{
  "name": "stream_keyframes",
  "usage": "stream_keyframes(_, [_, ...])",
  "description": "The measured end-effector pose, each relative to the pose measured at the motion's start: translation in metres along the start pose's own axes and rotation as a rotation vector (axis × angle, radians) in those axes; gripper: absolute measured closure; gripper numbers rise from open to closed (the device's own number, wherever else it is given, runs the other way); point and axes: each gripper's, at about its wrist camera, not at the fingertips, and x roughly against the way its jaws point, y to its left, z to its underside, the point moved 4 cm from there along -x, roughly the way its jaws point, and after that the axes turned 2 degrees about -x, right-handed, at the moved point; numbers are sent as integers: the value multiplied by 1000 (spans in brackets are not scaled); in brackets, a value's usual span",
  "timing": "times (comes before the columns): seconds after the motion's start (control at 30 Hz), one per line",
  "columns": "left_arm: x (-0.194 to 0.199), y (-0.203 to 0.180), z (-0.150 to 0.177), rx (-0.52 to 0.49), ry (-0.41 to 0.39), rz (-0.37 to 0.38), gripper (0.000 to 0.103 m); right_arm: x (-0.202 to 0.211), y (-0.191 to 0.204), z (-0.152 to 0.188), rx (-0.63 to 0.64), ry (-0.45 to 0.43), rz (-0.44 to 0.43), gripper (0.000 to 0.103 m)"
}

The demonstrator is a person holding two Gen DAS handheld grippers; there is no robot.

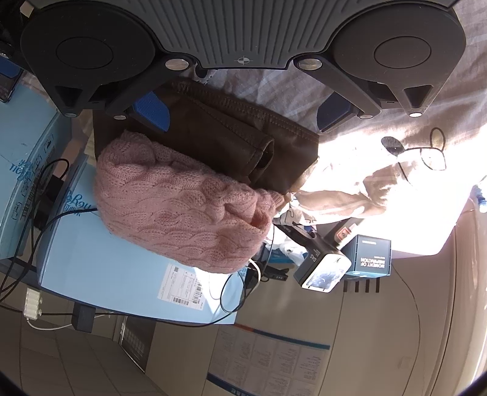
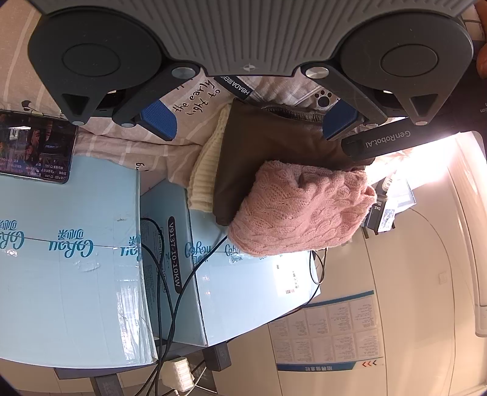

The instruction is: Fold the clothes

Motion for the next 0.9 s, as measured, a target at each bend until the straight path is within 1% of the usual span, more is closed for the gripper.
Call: stream_keyframes(0.9, [-1, 0, 0, 2, -1, 3, 0, -2, 0, 2, 12, 8, 3, 0])
